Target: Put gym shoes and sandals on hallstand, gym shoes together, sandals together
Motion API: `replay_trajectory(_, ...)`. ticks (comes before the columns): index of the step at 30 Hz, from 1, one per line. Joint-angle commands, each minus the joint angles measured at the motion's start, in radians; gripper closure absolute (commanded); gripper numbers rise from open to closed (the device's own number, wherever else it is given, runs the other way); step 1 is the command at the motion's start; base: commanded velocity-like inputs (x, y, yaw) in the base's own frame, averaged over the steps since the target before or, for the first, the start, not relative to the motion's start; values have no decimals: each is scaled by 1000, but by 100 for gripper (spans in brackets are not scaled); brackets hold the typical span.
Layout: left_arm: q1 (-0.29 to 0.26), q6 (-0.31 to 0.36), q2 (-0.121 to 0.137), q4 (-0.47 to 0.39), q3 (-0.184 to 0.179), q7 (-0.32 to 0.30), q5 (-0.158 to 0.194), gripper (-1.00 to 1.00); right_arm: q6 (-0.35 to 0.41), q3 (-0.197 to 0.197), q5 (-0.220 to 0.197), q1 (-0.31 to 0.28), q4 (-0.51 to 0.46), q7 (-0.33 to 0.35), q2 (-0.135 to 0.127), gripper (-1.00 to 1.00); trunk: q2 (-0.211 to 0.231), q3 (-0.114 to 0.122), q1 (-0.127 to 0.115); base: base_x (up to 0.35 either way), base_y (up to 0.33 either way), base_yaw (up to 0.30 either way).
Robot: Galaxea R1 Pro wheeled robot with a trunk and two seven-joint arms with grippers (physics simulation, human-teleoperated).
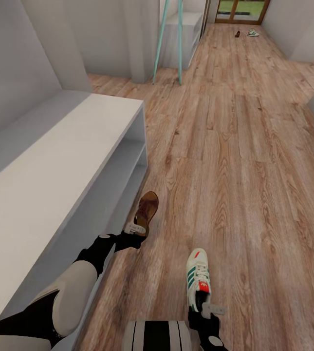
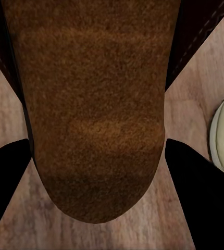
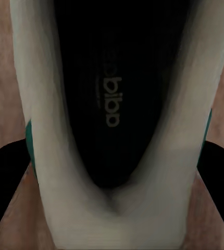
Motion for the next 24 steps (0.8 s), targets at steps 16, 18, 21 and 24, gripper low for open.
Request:
replay_trajectory(16,1,8,-1,-3,8,-9,-3,100,-2,-7,9,-1,1,-3,1,100,0,-1,0,0,0,0)
replay_trajectory(18,1,8,-1,-3,8,-9,-3,100,-3,-7,9,-1,1,-2,1,100,0,-1,0,0,0,0)
replay_trajectory(21,0,9,-1,-3,8,-9,-4,100,-3,-7,9,-1,1,-2,1,100,0,-1,0,0,0,0)
replay_trajectory(24,-1,9,-1,-3,8,-8,-4,100,-3,-7,9,0,-2,-2,1,100,0,11,-2,0,0,0)
